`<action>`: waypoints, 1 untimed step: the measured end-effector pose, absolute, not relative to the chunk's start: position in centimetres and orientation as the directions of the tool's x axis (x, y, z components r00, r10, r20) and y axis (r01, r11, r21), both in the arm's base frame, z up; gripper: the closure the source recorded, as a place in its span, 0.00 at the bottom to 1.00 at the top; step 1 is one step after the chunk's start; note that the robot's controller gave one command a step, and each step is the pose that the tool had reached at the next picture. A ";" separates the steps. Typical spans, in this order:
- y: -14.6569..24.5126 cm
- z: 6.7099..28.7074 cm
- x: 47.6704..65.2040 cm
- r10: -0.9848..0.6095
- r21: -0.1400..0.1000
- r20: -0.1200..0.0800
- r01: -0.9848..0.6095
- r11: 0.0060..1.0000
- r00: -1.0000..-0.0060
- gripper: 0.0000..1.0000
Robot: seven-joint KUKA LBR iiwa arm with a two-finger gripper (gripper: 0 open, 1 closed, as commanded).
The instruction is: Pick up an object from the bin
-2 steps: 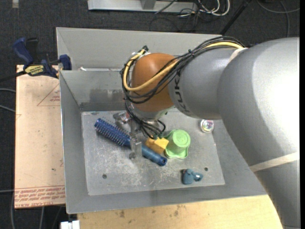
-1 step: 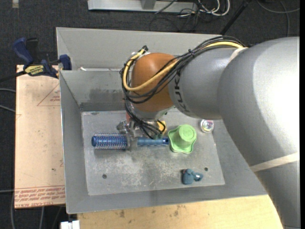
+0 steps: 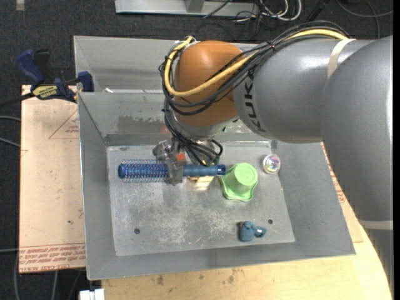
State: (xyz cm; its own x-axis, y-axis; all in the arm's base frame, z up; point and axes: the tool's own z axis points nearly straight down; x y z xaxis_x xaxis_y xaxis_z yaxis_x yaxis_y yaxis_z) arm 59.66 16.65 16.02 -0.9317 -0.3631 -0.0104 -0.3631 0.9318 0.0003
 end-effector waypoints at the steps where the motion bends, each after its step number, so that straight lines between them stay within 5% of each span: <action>1: 17.5 24.6 59.5 -0.351 0.000 -0.011 -0.351 0.936 -0.936 1.00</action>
Offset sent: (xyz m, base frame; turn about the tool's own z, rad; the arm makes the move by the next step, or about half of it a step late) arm -0.0032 0.0076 0.0817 0.0140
